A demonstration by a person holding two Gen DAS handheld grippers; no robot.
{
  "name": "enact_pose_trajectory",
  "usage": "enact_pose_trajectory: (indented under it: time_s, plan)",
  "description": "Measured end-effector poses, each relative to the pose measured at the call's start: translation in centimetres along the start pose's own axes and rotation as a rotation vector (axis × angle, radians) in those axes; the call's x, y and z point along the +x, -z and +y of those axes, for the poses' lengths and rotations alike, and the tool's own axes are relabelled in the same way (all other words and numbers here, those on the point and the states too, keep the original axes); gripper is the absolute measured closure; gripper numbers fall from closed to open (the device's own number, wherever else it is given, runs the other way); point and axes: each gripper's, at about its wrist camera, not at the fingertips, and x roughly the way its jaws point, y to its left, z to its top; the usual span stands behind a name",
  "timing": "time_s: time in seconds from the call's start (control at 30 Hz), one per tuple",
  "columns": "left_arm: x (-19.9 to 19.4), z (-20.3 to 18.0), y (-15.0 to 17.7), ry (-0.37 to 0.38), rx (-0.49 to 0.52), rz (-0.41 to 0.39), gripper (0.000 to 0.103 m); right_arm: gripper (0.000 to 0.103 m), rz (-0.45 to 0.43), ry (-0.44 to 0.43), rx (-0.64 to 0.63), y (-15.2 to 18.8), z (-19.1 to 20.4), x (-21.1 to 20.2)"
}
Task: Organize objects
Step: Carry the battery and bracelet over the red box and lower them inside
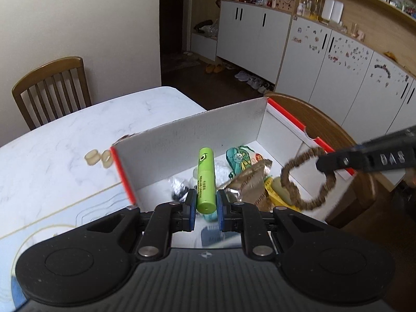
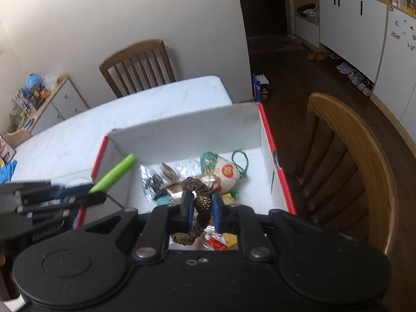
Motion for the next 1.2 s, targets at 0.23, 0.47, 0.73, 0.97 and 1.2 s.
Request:
enact_pose_trajectory:
  time_s: [0.23,0.47,0.73,0.97,1.2]
  plan:
    - [3.6,-1.2,-1.7,-0.014,0.021,0.038,0.087,0.090,0.030,-0.034,-0.025,0.2,-0.8,1.2]
    - [6.9,-1.6,-2.4,-0.013,0.034,0.094,0.087,0.090,0.071,-0.059,-0.048,0.1,-1.2,2.4]
    - [9.4,-1.5,-2.7,-0.005,0.011,0.171,0.087,0.090,0.105,-0.036,-0.082,0.2,-1.7,4.1]
    - [9.9,-1.4,-3.1,-0.015,-0.011,0.183,0.087,0.089,0.134,-0.038,-0.124,0.4,-1.6,5.1]
    - [9.7,-1.6,-2.9,-0.043,-0.033,0.180,0.087,0.089,0.152,-0.008,-0.147,0.3,-1.8,5.4]
